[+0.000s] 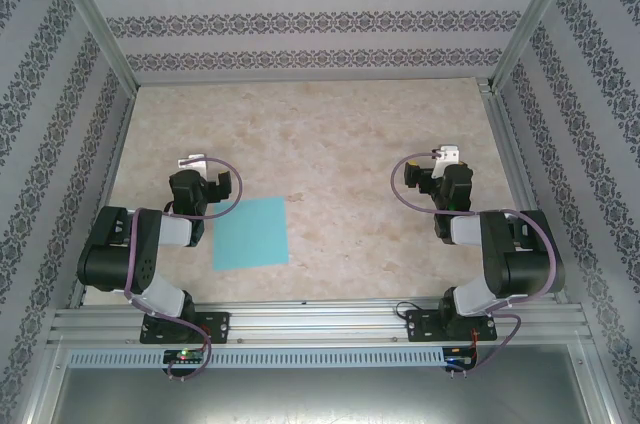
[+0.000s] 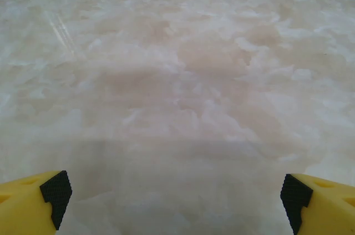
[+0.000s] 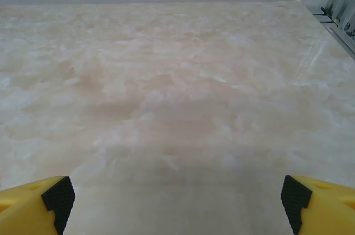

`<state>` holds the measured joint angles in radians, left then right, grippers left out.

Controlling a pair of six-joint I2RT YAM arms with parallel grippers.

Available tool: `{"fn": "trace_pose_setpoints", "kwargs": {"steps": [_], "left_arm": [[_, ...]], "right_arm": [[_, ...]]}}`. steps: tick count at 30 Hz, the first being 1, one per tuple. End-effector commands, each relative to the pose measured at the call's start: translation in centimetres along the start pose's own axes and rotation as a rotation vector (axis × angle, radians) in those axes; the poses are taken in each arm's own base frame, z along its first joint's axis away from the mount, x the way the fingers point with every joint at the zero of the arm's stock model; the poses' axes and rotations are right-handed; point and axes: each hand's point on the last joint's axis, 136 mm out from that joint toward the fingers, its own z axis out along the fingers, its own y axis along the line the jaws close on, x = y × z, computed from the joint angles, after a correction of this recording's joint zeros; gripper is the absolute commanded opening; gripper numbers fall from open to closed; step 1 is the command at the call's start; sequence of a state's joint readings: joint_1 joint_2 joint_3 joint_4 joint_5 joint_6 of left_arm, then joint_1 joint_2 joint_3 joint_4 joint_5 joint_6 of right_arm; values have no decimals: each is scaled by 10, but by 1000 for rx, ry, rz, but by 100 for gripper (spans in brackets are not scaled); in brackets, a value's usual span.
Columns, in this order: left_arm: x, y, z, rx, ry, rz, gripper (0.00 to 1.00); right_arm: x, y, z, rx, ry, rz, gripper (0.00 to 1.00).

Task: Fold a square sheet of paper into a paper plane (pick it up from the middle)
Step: Move the square sheet of paper to the center of the table.

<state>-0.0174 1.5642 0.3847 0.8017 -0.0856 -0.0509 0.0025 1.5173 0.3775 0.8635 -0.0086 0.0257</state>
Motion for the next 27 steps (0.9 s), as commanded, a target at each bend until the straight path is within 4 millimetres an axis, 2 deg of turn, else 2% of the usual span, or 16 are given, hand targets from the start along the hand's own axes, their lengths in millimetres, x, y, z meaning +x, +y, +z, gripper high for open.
{"fn": "trace_pose_setpoints", "kwargs": {"steps": [1, 20, 22, 25, 27], "left_arm": [[-22, 1, 1, 2, -71, 8, 100], [-22, 1, 0, 5, -78, 2, 100], [-32, 4, -8, -9, -85, -4, 100], [-59, 15, -29, -57, 21, -71, 100], [-80, 14, -47, -44, 50, -143, 100]], "right_arm": [[-15, 4, 1, 0, -38, -11, 98], [-15, 6, -1, -2, -48, -24, 98], [-19, 9, -6, 6, -65, -45, 98], [-33, 11, -19, 23, -91, -50, 98], [-34, 14, -30, 30, 32, -8, 98]]}}
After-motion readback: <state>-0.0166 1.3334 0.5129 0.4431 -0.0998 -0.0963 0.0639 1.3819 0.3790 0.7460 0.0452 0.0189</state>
